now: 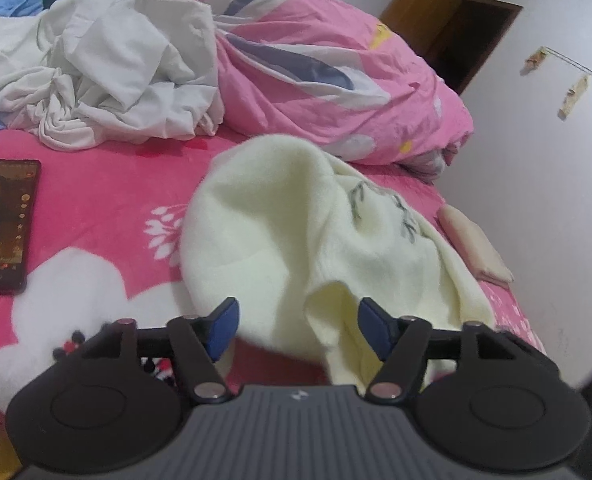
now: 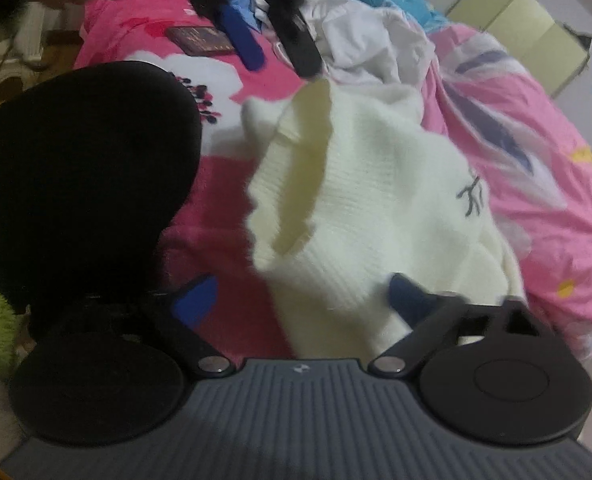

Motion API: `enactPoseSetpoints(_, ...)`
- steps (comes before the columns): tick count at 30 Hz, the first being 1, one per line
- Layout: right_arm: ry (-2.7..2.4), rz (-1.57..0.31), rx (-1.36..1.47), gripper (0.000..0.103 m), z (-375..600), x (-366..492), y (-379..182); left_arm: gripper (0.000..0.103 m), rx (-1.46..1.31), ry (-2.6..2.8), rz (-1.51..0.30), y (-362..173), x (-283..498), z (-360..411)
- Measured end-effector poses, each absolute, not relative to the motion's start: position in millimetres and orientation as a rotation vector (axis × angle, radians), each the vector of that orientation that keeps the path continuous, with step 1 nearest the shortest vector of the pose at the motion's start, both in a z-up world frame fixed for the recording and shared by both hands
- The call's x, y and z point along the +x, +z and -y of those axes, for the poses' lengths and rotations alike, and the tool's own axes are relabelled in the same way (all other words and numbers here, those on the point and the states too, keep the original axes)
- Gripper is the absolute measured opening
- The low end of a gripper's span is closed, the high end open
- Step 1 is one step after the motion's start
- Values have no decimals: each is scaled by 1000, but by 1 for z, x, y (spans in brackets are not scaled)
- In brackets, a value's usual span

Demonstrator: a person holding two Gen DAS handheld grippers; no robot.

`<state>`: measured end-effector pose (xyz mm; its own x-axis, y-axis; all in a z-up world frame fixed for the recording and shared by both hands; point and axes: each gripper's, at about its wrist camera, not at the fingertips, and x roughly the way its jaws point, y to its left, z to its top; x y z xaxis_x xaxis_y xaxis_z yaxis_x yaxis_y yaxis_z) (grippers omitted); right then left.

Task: Fold clothes

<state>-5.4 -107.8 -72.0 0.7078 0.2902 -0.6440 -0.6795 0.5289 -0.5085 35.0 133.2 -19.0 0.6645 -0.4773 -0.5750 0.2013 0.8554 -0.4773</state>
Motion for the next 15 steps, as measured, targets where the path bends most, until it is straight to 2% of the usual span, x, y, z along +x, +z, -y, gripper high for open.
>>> enactPoseSetpoints(1, 593, -540, -797, 48, 111, -1, -70, 79, -400, -402, -749, -18, 30, -133)
enactPoseSetpoints(3, 558, -555, -704, 15, 122, 6, -63, 85, -424, -421, -746, -17, 20, -133)
enactPoseSetpoints(6, 547, -558, -505, 10, 145, 11, -55, 86, -477, -494, -766, -19, 15, -128)
enactPoseSetpoints(15, 551, -539, 105, 8, 214, 17, -38, 89, -745, -744, -848, -42, 28, -90)
